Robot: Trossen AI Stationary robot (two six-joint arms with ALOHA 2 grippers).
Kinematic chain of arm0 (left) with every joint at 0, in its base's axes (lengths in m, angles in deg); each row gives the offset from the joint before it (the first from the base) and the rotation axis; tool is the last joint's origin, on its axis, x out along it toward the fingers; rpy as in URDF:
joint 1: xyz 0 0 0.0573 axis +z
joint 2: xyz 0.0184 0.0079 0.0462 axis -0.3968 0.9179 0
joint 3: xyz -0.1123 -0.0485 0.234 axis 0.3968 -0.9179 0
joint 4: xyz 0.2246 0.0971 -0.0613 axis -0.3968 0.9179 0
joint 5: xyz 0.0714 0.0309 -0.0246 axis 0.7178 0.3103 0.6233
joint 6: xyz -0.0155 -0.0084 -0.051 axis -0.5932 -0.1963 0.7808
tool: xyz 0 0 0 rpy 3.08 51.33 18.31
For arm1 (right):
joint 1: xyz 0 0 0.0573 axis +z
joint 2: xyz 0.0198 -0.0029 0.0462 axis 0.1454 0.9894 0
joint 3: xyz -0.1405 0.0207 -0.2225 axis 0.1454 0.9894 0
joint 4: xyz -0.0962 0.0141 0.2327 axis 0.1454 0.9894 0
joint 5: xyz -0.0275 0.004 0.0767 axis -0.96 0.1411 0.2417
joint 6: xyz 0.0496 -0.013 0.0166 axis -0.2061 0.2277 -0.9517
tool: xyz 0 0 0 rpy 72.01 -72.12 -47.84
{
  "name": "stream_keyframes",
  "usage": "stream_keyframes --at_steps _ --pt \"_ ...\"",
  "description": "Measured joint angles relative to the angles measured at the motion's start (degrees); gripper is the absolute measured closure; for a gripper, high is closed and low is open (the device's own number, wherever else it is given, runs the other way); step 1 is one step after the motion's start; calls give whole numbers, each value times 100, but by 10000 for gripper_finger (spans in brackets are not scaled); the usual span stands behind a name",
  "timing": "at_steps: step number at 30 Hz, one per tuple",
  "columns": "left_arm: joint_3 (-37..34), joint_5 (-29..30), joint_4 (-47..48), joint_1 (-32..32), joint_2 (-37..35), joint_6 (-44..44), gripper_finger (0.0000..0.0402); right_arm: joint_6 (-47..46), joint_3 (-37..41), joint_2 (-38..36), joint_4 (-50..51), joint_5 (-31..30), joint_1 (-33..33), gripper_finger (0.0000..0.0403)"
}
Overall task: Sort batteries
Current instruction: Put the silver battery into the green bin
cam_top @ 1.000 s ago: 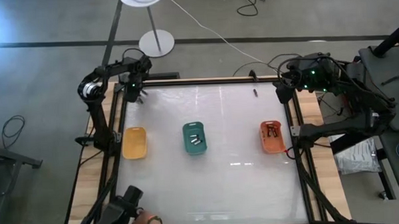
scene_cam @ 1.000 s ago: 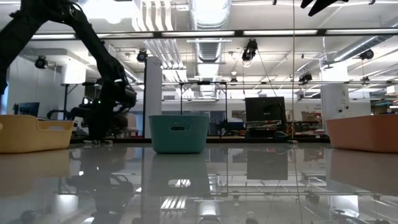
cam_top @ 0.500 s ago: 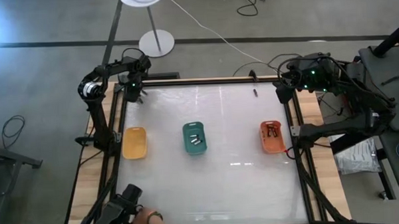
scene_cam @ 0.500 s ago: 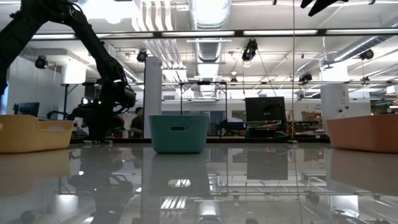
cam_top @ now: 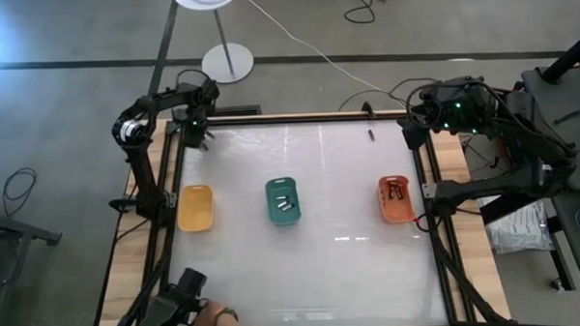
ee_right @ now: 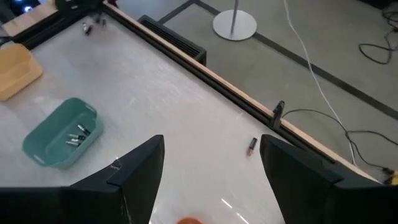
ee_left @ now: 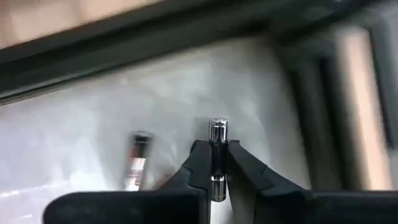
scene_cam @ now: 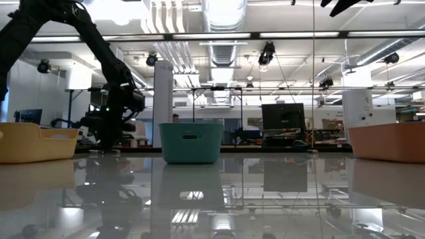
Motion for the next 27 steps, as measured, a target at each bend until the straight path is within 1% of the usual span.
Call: stream_keyframes --at_steps 2,5,9,10,12,14,16,18,22,24,27 --pt "4 -137 -357 -18 -164 -306 395 123 0 76 -66 100 0 147" --pt "15 -222 -243 -52 -576 -582 394 439 0 238 -216 168 0 142" --pt "9 -147 -273 -44 -1189 -991 394 735 0 476 -228 173 2 131" --pt "12 -54 -303 -44 -1364 -1162 394 781 6 522 -233 173 2 128" --pt "13 58 -320 -46 -1701 -1623 394 874 74 586 -262 172 2 121" --pt "13 120 -470 -76 -2046 -2327 393 952 264 593 -344 181 6 115" --pt "16 130 -607 -193 -2409 -3066 393 958 594 562 -582 405 13 110" --pt "18 96 -670 -364 -2753 -3632 393 991 1017 518 -1008 801 13 106" --pt "18 -208 -1104 -859 -3394 -4548 393 962 1866 495 -2317 1402 15 103" --pt "18 -320 -1276 -1188 -3662 -4904 393 858 2234 561 -2970 1610 15 107" --pt "18 -306 -1380 -1749 -4029 -5204 393 506 2746 783 -3614 1674 15 115"
